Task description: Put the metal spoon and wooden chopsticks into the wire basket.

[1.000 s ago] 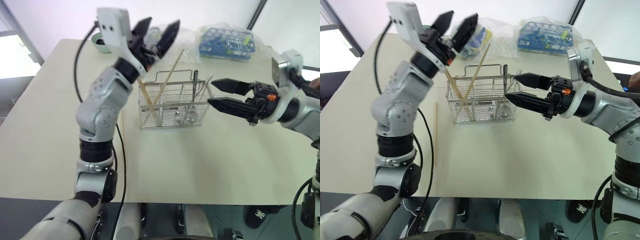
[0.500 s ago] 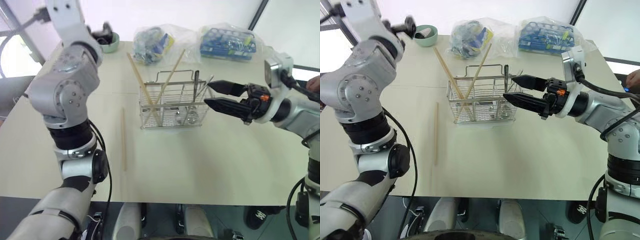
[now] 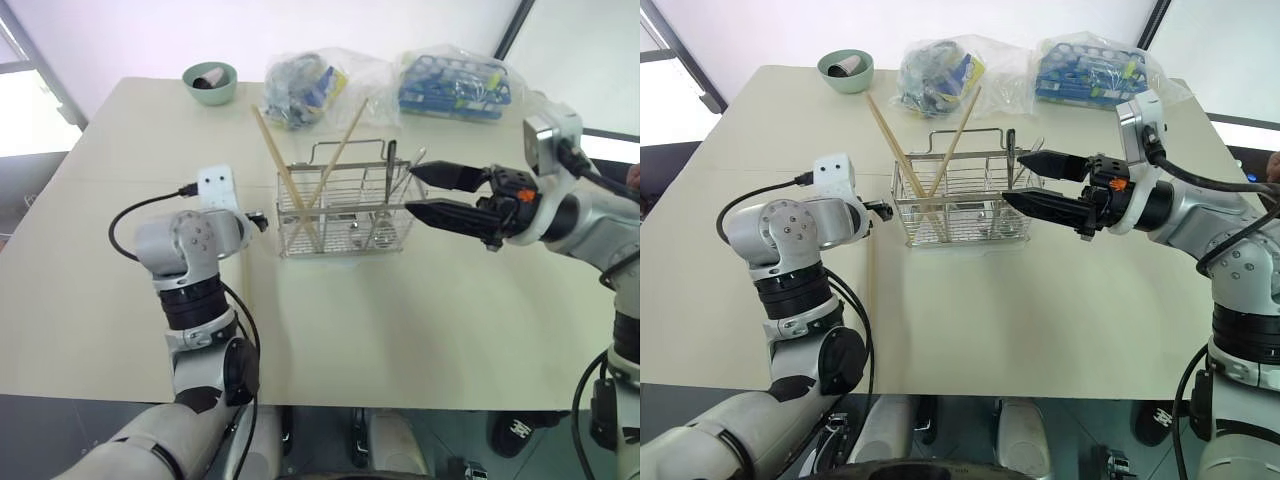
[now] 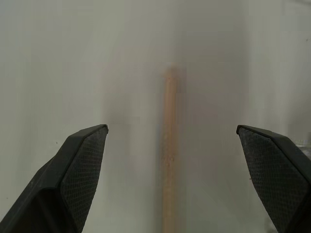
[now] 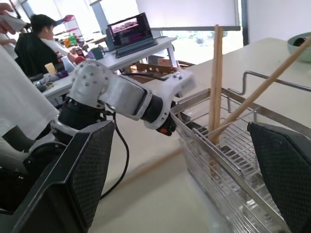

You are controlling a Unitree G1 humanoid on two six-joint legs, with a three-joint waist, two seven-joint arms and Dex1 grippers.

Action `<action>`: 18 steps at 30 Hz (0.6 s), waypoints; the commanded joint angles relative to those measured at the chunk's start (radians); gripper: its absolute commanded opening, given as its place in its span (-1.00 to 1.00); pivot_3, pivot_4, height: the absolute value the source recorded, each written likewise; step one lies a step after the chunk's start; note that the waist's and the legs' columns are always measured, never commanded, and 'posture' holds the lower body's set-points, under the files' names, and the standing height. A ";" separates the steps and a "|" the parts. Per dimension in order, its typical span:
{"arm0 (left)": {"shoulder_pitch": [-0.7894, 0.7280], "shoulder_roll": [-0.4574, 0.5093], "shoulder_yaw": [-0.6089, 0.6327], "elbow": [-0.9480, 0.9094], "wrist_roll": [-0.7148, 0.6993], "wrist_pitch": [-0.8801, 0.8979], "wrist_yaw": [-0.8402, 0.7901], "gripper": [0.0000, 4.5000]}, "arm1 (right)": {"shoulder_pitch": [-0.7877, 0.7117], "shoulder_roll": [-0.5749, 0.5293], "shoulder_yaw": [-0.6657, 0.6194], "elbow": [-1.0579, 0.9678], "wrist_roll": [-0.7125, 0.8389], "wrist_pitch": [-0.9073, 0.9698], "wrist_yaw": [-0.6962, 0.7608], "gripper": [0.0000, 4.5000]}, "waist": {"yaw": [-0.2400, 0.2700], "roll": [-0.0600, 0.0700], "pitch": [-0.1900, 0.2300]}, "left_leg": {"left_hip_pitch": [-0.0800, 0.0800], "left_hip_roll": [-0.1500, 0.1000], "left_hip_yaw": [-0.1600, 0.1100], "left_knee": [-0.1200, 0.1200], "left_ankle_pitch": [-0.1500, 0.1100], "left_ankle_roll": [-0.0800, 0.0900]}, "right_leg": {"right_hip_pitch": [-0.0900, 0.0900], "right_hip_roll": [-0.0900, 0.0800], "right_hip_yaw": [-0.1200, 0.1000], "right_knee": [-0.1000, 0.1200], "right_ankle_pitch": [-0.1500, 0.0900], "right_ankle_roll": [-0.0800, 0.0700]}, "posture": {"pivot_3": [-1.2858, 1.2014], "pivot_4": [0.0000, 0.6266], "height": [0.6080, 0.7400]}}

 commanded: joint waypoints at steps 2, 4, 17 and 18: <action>-0.005 0.028 -0.051 0.061 0.019 0.008 -0.034 0.99 | -0.002 -0.003 -0.028 -0.026 0.006 -0.011 -0.005 1.00 | 0.002 0.000 0.000 | 0.000 0.000 0.000 0.000 0.000 0.000 | 0.000 0.000 0.000 0.000 0.000 0.000 | 0.03 -0.52 0.65; -0.009 0.033 -0.057 0.083 0.023 0.008 -0.047 0.99 | 0.002 0.000 -0.028 -0.029 0.005 -0.013 -0.008 1.00 | 0.002 0.001 0.000 | 0.000 0.000 0.000 0.000 0.000 0.000 | 0.000 -0.001 0.000 0.000 0.000 0.000 | 0.03 -0.52 0.65; -0.074 0.022 -0.018 0.118 0.105 -0.025 -0.097 -0.98 | 0.019 0.010 -0.048 -0.038 0.011 -0.020 -0.034 1.00 | 0.005 0.002 -0.001 | 0.000 -0.001 0.000 0.000 0.000 0.000 | 0.001 -0.003 0.000 0.000 0.000 0.000 | 0.03 -0.52 0.65; -0.078 0.028 -0.017 0.122 0.111 -0.040 -0.100 -0.98 | 0.018 0.010 -0.049 -0.036 0.010 -0.021 -0.033 1.00 | 0.003 0.002 -0.001 | 0.000 -0.001 0.000 0.000 0.000 0.000 | 0.001 -0.003 0.000 0.000 0.000 0.000 | 0.03 -0.52 0.65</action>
